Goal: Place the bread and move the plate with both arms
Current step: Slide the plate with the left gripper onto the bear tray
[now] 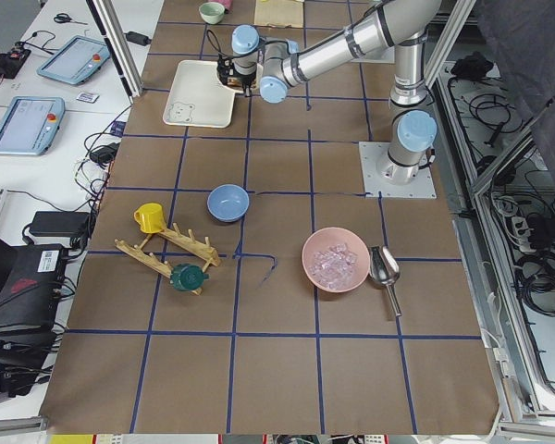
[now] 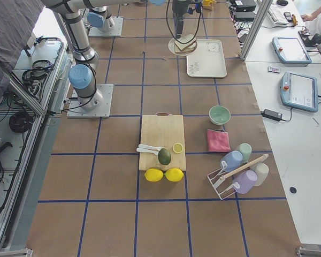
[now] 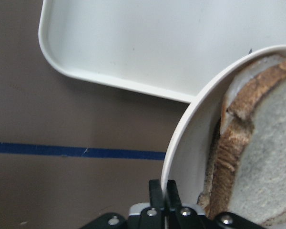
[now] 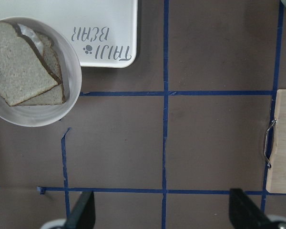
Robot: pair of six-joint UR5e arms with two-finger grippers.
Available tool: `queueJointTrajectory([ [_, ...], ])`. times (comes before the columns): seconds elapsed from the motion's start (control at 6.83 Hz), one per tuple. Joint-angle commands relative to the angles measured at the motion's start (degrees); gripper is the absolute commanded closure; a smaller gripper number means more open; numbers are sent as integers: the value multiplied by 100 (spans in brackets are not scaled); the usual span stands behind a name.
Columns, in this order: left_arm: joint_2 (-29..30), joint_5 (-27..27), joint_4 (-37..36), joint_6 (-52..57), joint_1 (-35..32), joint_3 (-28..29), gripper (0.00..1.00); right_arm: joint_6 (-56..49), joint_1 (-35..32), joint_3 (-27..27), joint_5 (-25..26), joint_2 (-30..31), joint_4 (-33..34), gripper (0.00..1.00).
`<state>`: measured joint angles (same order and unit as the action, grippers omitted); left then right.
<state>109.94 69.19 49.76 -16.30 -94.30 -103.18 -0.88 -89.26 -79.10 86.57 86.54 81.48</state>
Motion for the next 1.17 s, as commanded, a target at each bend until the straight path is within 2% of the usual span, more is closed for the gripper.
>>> queueJointTrajectory([
  [0.0, 700, -3, 17, -74, 35, 944, 100, -9, -4, 0, 0, -6, 0, 0],
  [0.29, 1501, 15, 17, -171, 44, 1640, 100, -9, -4, 0, 0, -6, 8, 0],
  [0.73, 1776, 33, -45, -154, 44, 1704, 100, -9, -4, 0, 0, -14, 17, 0],
  [0.88, 1794, 41, -45, -136, 44, 1713, 29, 0, -4, 0, -44, -14, 17, 0],
  [1.02, 1690, 68, -36, -162, 44, 1713, 0, 0, -4, 0, -122, -14, 17, 0],
])
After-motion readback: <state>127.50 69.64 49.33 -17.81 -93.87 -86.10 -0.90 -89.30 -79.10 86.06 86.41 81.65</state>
